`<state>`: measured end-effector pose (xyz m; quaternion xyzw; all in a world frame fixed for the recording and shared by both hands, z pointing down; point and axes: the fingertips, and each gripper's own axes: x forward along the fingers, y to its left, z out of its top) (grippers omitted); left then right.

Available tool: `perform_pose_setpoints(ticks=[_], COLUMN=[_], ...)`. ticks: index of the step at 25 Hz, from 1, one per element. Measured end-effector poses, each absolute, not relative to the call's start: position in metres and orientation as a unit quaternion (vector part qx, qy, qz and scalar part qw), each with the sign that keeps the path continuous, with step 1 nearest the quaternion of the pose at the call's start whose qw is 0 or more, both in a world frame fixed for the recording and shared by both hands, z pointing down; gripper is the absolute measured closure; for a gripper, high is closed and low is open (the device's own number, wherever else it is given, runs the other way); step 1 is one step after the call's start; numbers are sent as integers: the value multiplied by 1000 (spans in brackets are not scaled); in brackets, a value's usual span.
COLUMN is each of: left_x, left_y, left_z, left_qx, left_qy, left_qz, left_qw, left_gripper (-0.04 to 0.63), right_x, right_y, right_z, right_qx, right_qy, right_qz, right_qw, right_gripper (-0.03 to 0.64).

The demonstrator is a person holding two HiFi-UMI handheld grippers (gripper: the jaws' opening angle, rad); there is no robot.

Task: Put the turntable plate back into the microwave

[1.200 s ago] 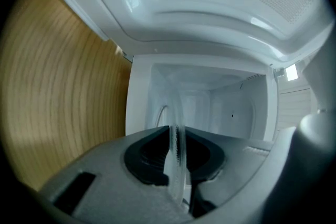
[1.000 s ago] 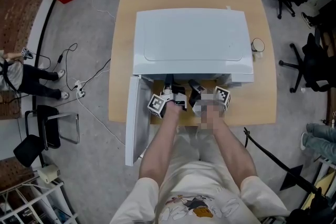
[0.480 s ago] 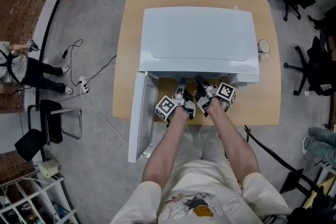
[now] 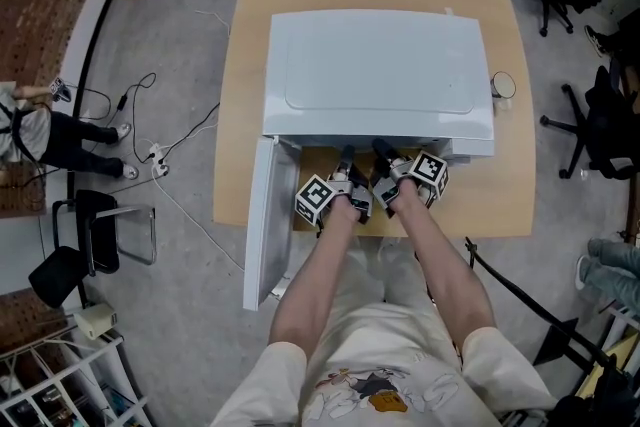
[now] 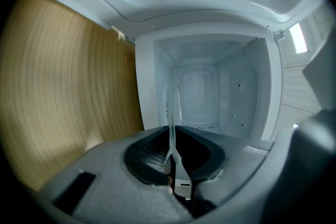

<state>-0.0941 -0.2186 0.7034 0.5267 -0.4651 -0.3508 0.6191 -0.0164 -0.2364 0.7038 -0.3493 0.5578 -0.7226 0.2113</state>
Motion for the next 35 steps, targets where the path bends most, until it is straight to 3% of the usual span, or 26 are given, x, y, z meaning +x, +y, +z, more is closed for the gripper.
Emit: perform_pose_setpoints(ticks=[4,15,20,26,29,30,32,35], left_x=[-94,-94,-91,-85,-67,-60,-47,-35], left_y=[-223,-227,-220,-194,-175,-171,-170,-167], left_z=[707,721,717,714,715,714,710,699], left_qx=[524,509,532,543,569,581,601,626], left_qy=[-470,-475,-478,-496,-516,-523,-535,-547], left_qz=[-347,-351,-329,-288,-231,-209,-170,-120], left_qw=[619,626,617,613,597,588,569,543], left_gripper=[565,569,509,508,537,561,595,595], right_x=[-15,-12,-8,-4,11,16,19,16], right_y=[-233,-220,-214,-197,-183,-181,-181,-178], right_z=[704,712,711,707,708,707,699,690], right_qx=[-350,-351,-351,-355,-377,-384,-387,-381], right_qy=[559,550,552,564,585,604,652,703], right_qz=[-725,-732,-733,-729,-710,-694,-652,-598], right_qw=[198,193,186,155,107,79,22,-53], right_gripper=[522,532,518,502,535,601,609,609])
